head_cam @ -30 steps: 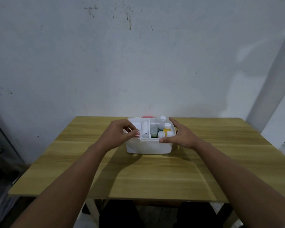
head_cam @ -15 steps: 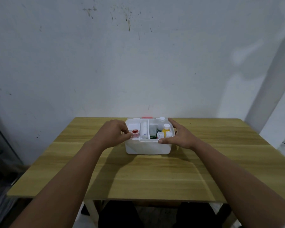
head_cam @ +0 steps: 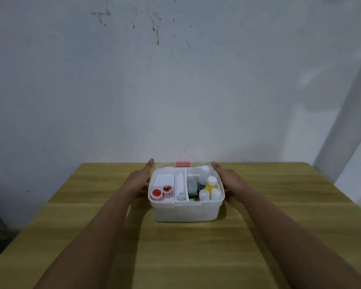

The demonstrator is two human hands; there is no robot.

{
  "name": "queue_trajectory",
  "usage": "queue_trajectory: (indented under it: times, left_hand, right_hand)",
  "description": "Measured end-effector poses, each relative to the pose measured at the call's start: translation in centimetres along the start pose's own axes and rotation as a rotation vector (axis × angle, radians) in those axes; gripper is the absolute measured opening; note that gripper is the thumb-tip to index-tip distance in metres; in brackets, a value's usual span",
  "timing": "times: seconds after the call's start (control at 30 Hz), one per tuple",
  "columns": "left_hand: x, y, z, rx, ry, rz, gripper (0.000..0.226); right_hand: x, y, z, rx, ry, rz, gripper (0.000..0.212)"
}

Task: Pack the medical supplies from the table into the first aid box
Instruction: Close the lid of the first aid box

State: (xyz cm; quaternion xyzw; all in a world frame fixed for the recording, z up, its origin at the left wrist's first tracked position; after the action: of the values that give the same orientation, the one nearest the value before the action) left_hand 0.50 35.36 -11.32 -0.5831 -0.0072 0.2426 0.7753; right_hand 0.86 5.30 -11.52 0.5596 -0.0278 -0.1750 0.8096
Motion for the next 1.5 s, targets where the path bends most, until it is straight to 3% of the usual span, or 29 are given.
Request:
queue_trajectory:
  times: [0.17,0.27,0.47,0.67,0.73,0.83,0.9,0.97,1.07,1.13,1.27,1.5]
  left_hand:
    - [0.7,-2.9,-2.0,0.124,-0.095,-0.135,0.093]
    - [0.8,-4.2,-2.0,0.115,-0.124,-0.192,0.085]
    - [-0.8,-5.7,-0.8,-0.055,-0.154,-0.267,0.073]
    - [-4.3,-4.2,1.2,-0.057,-0.189,-0.364,0.084]
    - [-5.5,-2.7,1.8,-0.033,-0.190,-0.431,0.076]
    - [-7.5,-0.5,1.7,0.000,-0.181,-0.546,0.046]
    - [-8.7,0.8,1.3,0.005,-0.134,-0.600,0.035]
    - [-9.7,1.7,1.0,0.062,-0.101,-0.657,0.051]
    - [-10.6,2.9,0.8,0.132,-0.043,-0.684,0.097]
    - [-10.8,3.6,0.9,0.164,-0.006,-0.731,0.123]
    - [-10.5,4.7,0.3,0.245,-0.067,-0.886,0.107]
    - [-8.1,3.8,-1.1,0.253,-0.024,-0.848,0.107]
  right_hand:
    - [2.1,1.4,-1.0,0.045,-0.032,-0.083,0.056]
    - [2.6,2.4,-0.5,0.082,-0.071,-0.065,0.063]
    - [0.3,5.3,1.3,0.156,-0.140,0.076,0.085]
    - [-4.0,4.4,2.7,0.185,-0.199,0.286,0.073]
    - [-5.2,3.3,2.9,0.162,-0.185,0.388,0.062]
    - [-6.8,1.0,2.3,0.064,-0.122,0.507,0.053]
    - [-8.0,-0.1,1.7,-0.072,-0.145,0.598,0.058]
    - [-9.1,-0.9,1.2,-0.178,-0.152,0.651,0.080]
    - [-10.3,-2.0,0.6,-0.281,-0.152,0.672,0.118]
    - [-10.6,-2.7,0.7,-0.278,-0.171,0.685,0.127]
    - [-10.5,-3.5,0.8,-0.270,-0.224,0.749,0.118]
    - [-7.8,-2.7,1.2,-0.309,-0.133,0.697,0.117]
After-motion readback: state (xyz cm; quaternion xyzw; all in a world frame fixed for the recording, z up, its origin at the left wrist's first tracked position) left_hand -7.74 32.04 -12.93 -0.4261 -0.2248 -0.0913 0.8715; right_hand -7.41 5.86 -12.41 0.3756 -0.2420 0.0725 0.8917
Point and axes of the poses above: each hand's wrist, its own x-axis towards the middle knuckle, its own z-axis out of the back of the hand, y = z × x, the point moved 1 cm from there along x, towards the middle knuckle, and after that the axes turned 14 degrees about -y, right-handed, at the moved point
